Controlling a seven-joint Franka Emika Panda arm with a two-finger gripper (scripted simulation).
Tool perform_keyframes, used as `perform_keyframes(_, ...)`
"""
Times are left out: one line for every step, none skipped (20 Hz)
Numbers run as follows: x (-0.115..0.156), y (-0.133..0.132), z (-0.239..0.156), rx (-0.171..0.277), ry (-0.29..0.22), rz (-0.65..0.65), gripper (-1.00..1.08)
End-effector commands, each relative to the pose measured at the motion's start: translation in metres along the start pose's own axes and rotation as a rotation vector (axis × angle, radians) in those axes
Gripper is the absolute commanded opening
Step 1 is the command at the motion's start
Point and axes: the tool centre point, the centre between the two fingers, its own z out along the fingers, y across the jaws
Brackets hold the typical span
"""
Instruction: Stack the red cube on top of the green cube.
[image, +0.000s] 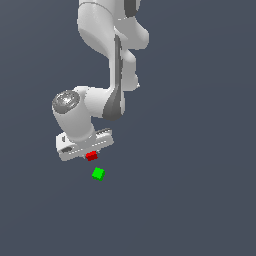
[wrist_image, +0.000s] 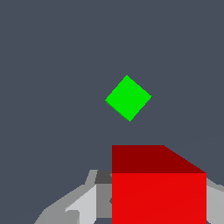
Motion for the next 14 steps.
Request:
perform_keyframes(0.008, 0.0, 0.006, 0.0, 0.0, 0.0, -1.0)
perform_keyframes(0.012, -0.001, 0.009, 0.0, 0.0, 0.0, -1.0)
perform_keyframes(0.016, -0.001, 0.012, 0.0, 0.0, 0.0, -1.0)
perform_keyframes(0.02, -0.001, 0.016, 0.0, 0.0, 0.0, -1.0)
perform_keyframes(0.025, -0.001, 0.019, 0.0, 0.0, 0.0, -1.0)
perform_keyframes(0.03, -0.001, 0.023, 0.0, 0.0, 0.0, -1.0)
perform_keyframes(0.034, -0.001, 0.026, 0.0, 0.0, 0.0, -1.0)
perform_keyframes(0.038, -0.001, 0.029, 0.0, 0.0, 0.0, -1.0)
perform_keyframes(0.042, -0.001, 0.032, 0.0, 0.0, 0.0, -1.0)
perform_keyframes(0.045, -0.001, 0.034, 0.0, 0.0, 0.0, -1.0)
perform_keyframes(0.048, -0.001, 0.037, 0.0, 0.0, 0.0, -1.0)
perform_keyframes(0.051, -0.001, 0.039, 0.0, 0.0, 0.0, -1.0)
perform_keyframes(0.053, -0.001, 0.04, 0.0, 0.0, 0.0, -1.0)
perform_keyframes(0.055, -0.001, 0.042, 0.0, 0.0, 0.0, -1.0)
